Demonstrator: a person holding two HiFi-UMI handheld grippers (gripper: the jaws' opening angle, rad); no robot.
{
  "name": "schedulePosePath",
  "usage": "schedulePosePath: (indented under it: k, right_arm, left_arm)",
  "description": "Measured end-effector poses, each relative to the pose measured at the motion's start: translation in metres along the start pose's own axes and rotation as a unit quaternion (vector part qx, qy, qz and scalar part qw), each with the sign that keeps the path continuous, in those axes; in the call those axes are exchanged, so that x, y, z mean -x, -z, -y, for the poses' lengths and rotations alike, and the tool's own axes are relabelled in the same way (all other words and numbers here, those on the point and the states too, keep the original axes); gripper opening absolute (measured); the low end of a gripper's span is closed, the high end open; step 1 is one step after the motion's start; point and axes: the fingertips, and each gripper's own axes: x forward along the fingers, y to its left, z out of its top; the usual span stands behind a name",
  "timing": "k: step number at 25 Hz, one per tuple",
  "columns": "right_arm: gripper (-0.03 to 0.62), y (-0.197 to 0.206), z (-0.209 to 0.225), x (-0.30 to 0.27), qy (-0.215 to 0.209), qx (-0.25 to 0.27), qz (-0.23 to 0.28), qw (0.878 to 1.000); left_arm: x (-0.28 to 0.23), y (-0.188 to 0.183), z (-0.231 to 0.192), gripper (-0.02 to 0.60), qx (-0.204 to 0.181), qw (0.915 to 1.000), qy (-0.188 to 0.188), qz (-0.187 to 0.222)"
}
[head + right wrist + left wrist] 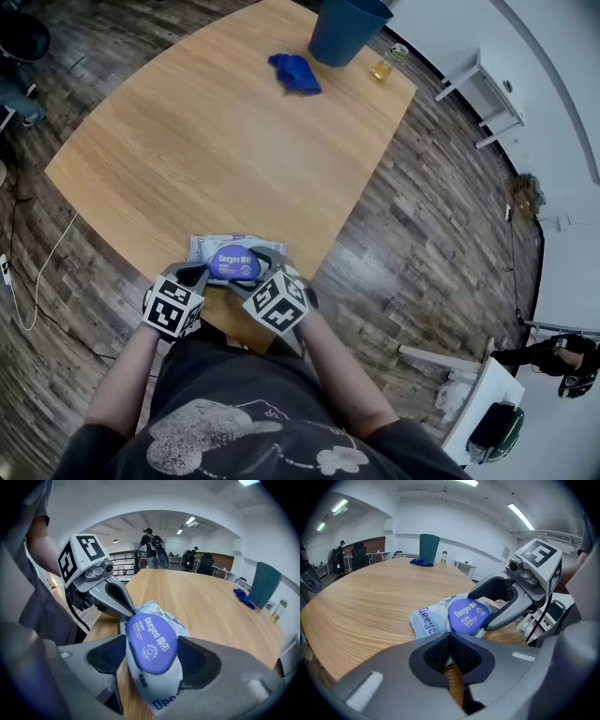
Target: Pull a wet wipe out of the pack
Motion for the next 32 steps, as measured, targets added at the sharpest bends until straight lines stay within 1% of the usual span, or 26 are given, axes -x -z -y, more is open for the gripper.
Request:
schedulePosePath:
  k: [2, 5, 8, 15, 23, 32]
  right_arm:
    - [0.325, 0.0031, -0.0008, -0.0022, -0.001, 0.001, -0.005, 1.000]
    - [0.325, 0.0044, 0.0031, -0.0057, 0.008, -0.003, -0.003, 1.000]
    - [0.324, 0.0054, 0.0041, -0.0083, 0.007, -0.002, -0.001, 1.000]
    - [0.319, 0.0057, 0.0036, -0.0105, -0.007, -0.010, 0.010, 1.000]
    - [0.307, 0.0068, 0.0043, -0.0068, -0.043, -0.021, -0.010, 0.999]
    - [0.301, 0.0051, 0.0071, -0.0063, -0.059, -0.029, -0.011, 0.998]
  left_arm:
    - [0.0001, 0.0006, -0.0001, 0.017, 0.000, 1.0000, -0.001, 0.000]
    - [-0.0011, 0.0006, -0.0007, 0.017, -0.002, 1.0000, -0.004, 0.000]
    - [-0.0017, 0.0005, -0.0009, 0.017, -0.003, 1.0000, -0.004, -0.001]
    - [-0.0011, 0.0020, -0.0020, 0.017, -0.008, 0.9999, -0.011, 0.002]
    - [-0.0005, 0.0019, 0.0009, 0.017, -0.013, 0.9997, -0.020, 0.007]
    - [-0.0008, 0.0001, -0.0012, 0.017, -0.009, 0.9997, -0.020, 0.007]
